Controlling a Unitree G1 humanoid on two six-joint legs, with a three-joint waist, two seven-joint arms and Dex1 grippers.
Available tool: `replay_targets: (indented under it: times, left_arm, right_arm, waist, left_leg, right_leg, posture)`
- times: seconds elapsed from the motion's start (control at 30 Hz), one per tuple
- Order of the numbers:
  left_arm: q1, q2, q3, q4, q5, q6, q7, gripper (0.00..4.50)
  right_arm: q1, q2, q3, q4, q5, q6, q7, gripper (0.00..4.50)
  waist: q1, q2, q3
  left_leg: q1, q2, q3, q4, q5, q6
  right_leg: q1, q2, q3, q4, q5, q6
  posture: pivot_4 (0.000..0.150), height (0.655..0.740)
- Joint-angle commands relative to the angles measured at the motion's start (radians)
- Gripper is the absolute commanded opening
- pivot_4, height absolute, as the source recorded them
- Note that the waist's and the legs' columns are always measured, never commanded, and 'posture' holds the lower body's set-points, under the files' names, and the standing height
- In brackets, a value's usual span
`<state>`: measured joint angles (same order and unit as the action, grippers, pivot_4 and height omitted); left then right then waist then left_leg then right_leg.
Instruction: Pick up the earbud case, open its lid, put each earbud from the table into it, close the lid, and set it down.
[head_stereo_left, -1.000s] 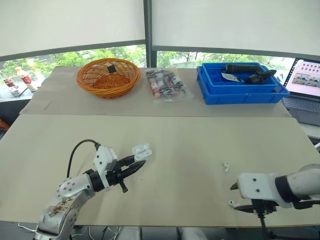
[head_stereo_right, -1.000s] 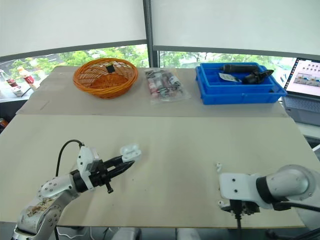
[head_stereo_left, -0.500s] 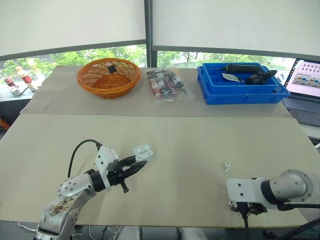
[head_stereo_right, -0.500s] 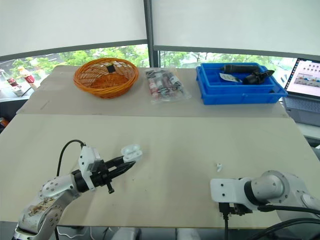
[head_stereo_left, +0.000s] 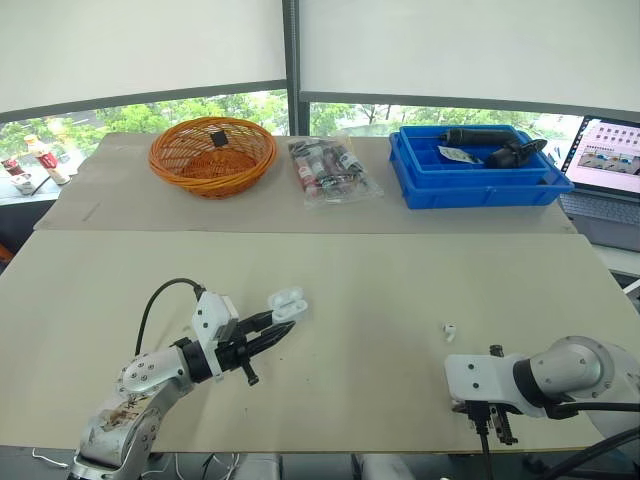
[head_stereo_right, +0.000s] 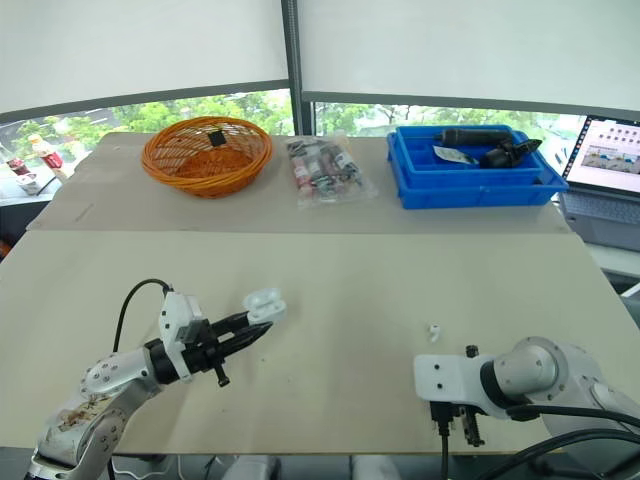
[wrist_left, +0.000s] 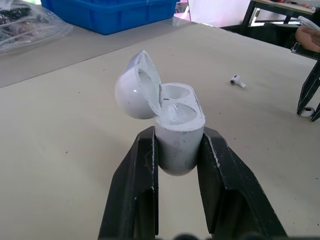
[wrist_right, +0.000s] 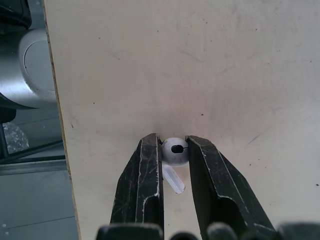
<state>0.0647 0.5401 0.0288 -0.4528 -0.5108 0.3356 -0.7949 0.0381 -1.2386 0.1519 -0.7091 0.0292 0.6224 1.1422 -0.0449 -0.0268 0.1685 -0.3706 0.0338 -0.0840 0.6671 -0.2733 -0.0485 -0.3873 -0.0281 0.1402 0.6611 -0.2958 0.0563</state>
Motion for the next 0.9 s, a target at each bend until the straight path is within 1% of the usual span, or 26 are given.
replay_targets:
  times: [0.03,0.13,0.23,0.33,0.4,0.43,0.5,0.6,0.7,0.8,0.9]
  left_arm:
    - [-0.025,-0.012,-0.005,-0.005,-0.004,-0.021,-0.005,0.57]
    - [-0.063,-0.030,-0.017,0.019,-0.003,-0.032,-0.010,0.57]
    - [-0.118,-0.063,-0.033,0.058,0.003,-0.044,-0.009,0.57]
    - [-0.169,-0.100,-0.054,0.097,0.017,-0.057,-0.001,0.57]
    - [-0.191,-0.125,-0.067,0.114,0.027,-0.066,0.010,0.57]
    - [-0.201,-0.136,-0.072,0.125,0.034,-0.071,0.014,0.57]
    - [-0.220,-0.166,-0.082,0.144,0.049,-0.080,0.035,0.57]
    - [-0.244,-0.202,-0.098,0.163,0.073,-0.086,0.064,0.57]
    - [-0.268,-0.232,-0.104,0.171,0.085,-0.085,0.093,0.57]
    - [-0.293,-0.250,-0.106,0.187,0.099,-0.095,0.109,0.57]
    - [-0.305,-0.261,-0.106,0.191,0.102,-0.095,0.118,0.57]
  right_arm:
    - [-0.025,0.018,-0.093,-0.012,0.048,0.020,-0.016,0.36]
    - [-0.077,0.083,-0.195,-0.027,0.150,0.122,-0.039,0.36]
    - [-0.185,0.245,-0.284,-0.055,0.303,0.309,-0.124,0.36]
    - [-0.319,0.484,-0.341,-0.079,0.418,0.483,-0.283,0.36]
    - [-0.389,0.674,-0.377,-0.099,0.466,0.573,-0.413,0.36]
    - [-0.414,0.751,-0.385,-0.106,0.479,0.597,-0.468,0.36]
    - [-0.458,0.969,-0.408,-0.115,0.504,0.623,-0.609,0.36]
    - [-0.474,1.189,-0.379,-0.114,0.508,0.588,-0.754,0.36]
    - [-0.449,1.319,-0.311,-0.089,0.488,0.518,-0.848,0.36]
    - [-0.410,1.341,-0.229,-0.061,0.455,0.431,-0.884,0.36]
    - [-0.368,1.347,-0.176,-0.033,0.442,0.349,-0.904,0.36]
  waist:
    - [0.002,0.000,0.000]
    - [0.003,0.000,0.000]
    - [0.004,0.000,0.000]
    - [0.002,-0.001,0.000]
    - [0.001,-0.001,0.000]
    - [0.002,-0.001,0.000]
    - [0.002,-0.001,0.000]
    - [0.003,0.000,0.000]
    - [0.003,0.000,-0.001]
    - [0.001,0.001,-0.001]
    - [-0.003,0.001,-0.001]
  left_leg:
    - [0.000,0.000,0.000,0.000,0.000,0.000]
    - [0.000,-0.001,0.000,0.000,0.000,0.000]
    - [-0.001,-0.001,0.000,0.000,0.000,0.000]
    - [-0.001,0.000,-0.001,0.000,0.000,0.000]
    - [-0.001,-0.001,-0.001,0.000,0.000,0.000]
    - [-0.002,-0.001,-0.001,0.000,0.000,0.000]
    - [-0.003,-0.001,-0.001,0.000,0.000,0.000]
    - [-0.004,-0.001,-0.002,0.000,0.001,-0.001]
    - [-0.007,-0.002,-0.002,0.000,0.001,-0.002]
    - [-0.013,-0.003,-0.002,0.000,0.003,-0.006]
    - [-0.014,-0.003,-0.002,0.000,0.004,-0.007]
  right_leg:
    - [0.000,0.000,0.000,0.000,0.000,0.000]
    - [0.000,0.000,0.000,0.000,0.000,0.000]
    - [0.000,0.000,0.000,0.000,0.000,0.000]
    - [0.000,0.000,0.000,0.000,0.000,0.000]
    - [-0.001,0.000,0.000,0.001,0.000,0.000]
    - [-0.001,0.000,0.000,0.001,0.000,0.000]
    - [-0.003,0.000,0.000,0.002,0.000,0.000]
    - [-0.006,0.000,0.000,0.004,0.000,0.000]
    - [-0.009,-0.002,-0.001,0.004,0.000,0.000]
    - [-0.017,-0.003,-0.001,0.008,0.001,0.000]
    - [-0.018,-0.003,-0.001,0.011,0.001,-0.001]
  posture:
    - [0.150,0.7329]
    - [0.150,0.7329]
    - [0.150,0.7329]
    - [0.150,0.7329]
    - [0.150,0.7329]
    - [0.150,0.7329]
    - [0.150,0.7329]
    - [0.150,0.7329]
    - [0.150,0.7329]
    - [0.150,0.7329]
    - [0.150,0.7329]
